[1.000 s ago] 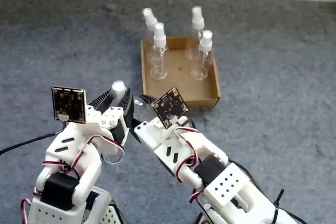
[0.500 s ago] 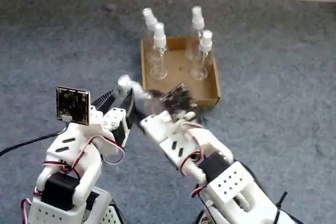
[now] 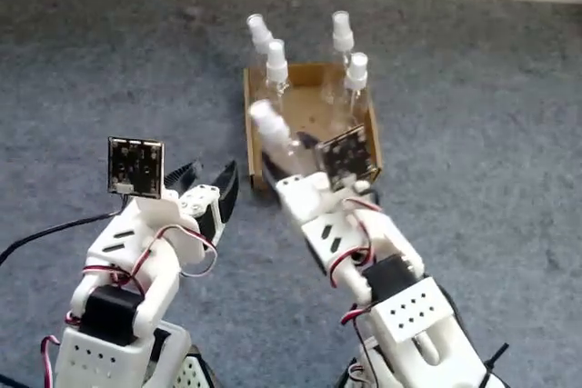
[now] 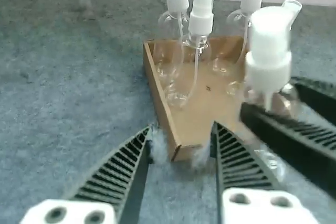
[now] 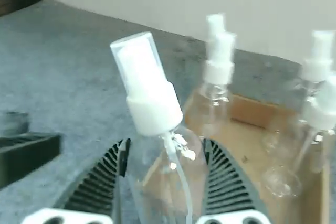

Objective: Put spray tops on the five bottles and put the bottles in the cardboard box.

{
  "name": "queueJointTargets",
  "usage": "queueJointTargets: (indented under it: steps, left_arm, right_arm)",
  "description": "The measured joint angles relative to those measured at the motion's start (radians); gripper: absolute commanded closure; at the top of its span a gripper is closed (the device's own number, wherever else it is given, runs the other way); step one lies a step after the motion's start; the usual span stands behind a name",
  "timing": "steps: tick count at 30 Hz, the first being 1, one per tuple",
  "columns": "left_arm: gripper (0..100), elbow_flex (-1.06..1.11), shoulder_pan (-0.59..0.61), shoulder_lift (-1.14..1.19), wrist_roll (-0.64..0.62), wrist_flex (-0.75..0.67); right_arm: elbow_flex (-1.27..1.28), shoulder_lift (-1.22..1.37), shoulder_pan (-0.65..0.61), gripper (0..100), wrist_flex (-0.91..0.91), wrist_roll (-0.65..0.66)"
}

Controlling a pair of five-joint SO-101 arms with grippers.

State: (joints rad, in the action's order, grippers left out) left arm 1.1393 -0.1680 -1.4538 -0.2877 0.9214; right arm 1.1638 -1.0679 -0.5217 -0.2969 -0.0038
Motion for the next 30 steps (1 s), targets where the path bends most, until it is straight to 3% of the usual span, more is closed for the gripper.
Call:
queueJointTargets:
  steps: [3,8,16,30]
  left_arm:
    - [84,0.003,0.043,0.0,0.018,0.0]
    - [83,0.051,0.025,0.0,0.152,-0.041]
    - [73,0.106,-0.087,0.0,0.253,-0.118]
    - [72,0.106,-0.123,0.0,0.256,-0.104]
  right_arm:
    - [-0.091,0.006,0.037,99.5,-0.068,0.0]
    - [-0.33,0.13,0.044,99.5,-0.218,-0.011]
    - [-0.713,0.433,0.041,99.5,-0.499,-0.213]
    - [-0.816,0.459,-0.196,99.5,-0.772,-0.222]
